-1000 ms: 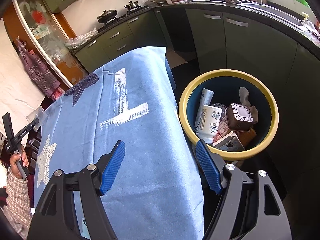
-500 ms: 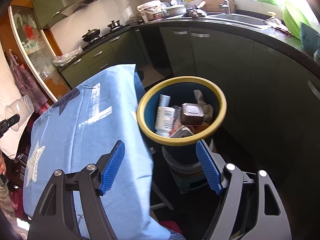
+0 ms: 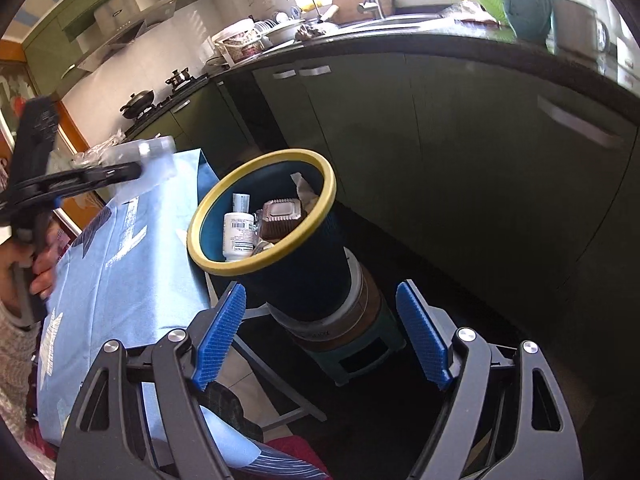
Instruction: Collect trash
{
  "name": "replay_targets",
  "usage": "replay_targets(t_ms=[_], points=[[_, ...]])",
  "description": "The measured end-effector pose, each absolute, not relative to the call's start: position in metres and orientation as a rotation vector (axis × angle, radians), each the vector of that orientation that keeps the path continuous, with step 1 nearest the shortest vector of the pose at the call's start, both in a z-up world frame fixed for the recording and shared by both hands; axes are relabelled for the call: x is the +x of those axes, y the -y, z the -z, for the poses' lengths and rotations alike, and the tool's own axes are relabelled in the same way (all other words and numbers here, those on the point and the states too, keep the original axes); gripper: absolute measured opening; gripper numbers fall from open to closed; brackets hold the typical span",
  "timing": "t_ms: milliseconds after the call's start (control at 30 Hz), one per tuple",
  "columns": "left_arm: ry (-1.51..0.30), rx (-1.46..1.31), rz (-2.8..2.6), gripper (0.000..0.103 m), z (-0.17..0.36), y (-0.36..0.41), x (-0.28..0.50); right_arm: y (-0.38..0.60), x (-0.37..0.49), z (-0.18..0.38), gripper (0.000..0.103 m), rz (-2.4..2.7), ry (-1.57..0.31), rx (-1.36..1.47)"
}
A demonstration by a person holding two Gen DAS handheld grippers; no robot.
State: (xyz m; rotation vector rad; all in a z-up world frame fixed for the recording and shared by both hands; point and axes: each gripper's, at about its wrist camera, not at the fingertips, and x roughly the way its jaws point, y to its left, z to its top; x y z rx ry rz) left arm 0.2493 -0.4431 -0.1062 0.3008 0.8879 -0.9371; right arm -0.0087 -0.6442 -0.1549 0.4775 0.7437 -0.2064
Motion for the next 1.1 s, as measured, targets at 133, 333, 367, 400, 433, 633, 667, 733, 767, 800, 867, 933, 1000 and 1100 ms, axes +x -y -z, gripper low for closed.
replay_targets(t_ms=[133, 333, 367, 400, 433, 633, 667, 733, 767, 800, 867, 933, 1000, 1100], points=[[-0.926, 0.325, 0.922, 0.005, 0.132, 0.489, 0.271, 0.655, -0.01, 0.166, 0.077, 0.2, -0.762, 0.505], [-0.954, 0.363, 0.88, 0.005, 0.16, 0.528, 0.286, 0.666, -0.014, 0.174, 0.077, 0.205, -0.768, 0.525], [-0.96, 0.369, 0.872, 0.005, 0.164, 0.531, 0.288, 0.667, -0.015, 0.175, 0.077, 0.205, -0.77, 0.529], [-0.964, 0.376, 0.862, 0.005, 0.168, 0.535, 0.29, 0.668, -0.016, 0.178, 0.077, 0.205, -0.771, 0.535], [-0.972, 0.381, 0.85, 0.005, 0.171, 0.537, 0.293, 0.668, -0.017, 0.179, 0.077, 0.206, -0.774, 0.54], [-0.991, 0.402, 0.8, 0.052, 0.18, 0.54, 0.3, 0.668, -0.019, 0.182, 0.077, 0.198, -0.773, 0.57], [-0.969, 0.39, 0.798, 0.057, 0.174, 0.536, 0.298, 0.668, -0.02, 0.182, 0.077, 0.192, -0.77, 0.575], [-0.943, 0.375, 0.812, 0.057, 0.162, 0.529, 0.291, 0.667, -0.023, 0.18, 0.077, 0.188, -0.762, 0.58], [-0.933, 0.369, 0.82, 0.057, 0.153, 0.524, 0.286, 0.666, -0.024, 0.179, 0.077, 0.188, -0.759, 0.58], [-0.915, 0.357, 0.827, 0.057, 0.143, 0.517, 0.28, 0.665, -0.025, 0.178, 0.077, 0.187, -0.754, 0.581], [-0.879, 0.322, 0.85, 0.058, 0.123, 0.499, 0.264, 0.663, -0.026, 0.177, 0.077, 0.182, -0.749, 0.581], [-0.837, 0.285, 0.866, 0.061, 0.103, 0.476, 0.246, 0.658, -0.027, 0.174, 0.077, 0.173, -0.745, 0.577], [-0.769, 0.255, 0.87, 0.068, 0.081, 0.447, 0.224, 0.651, -0.028, 0.171, 0.077, 0.161, -0.744, 0.567], [-0.648, 0.221, 0.843, 0.091, 0.051, 0.397, 0.187, 0.637, -0.029, 0.166, 0.077, 0.141, -0.741, 0.546]])
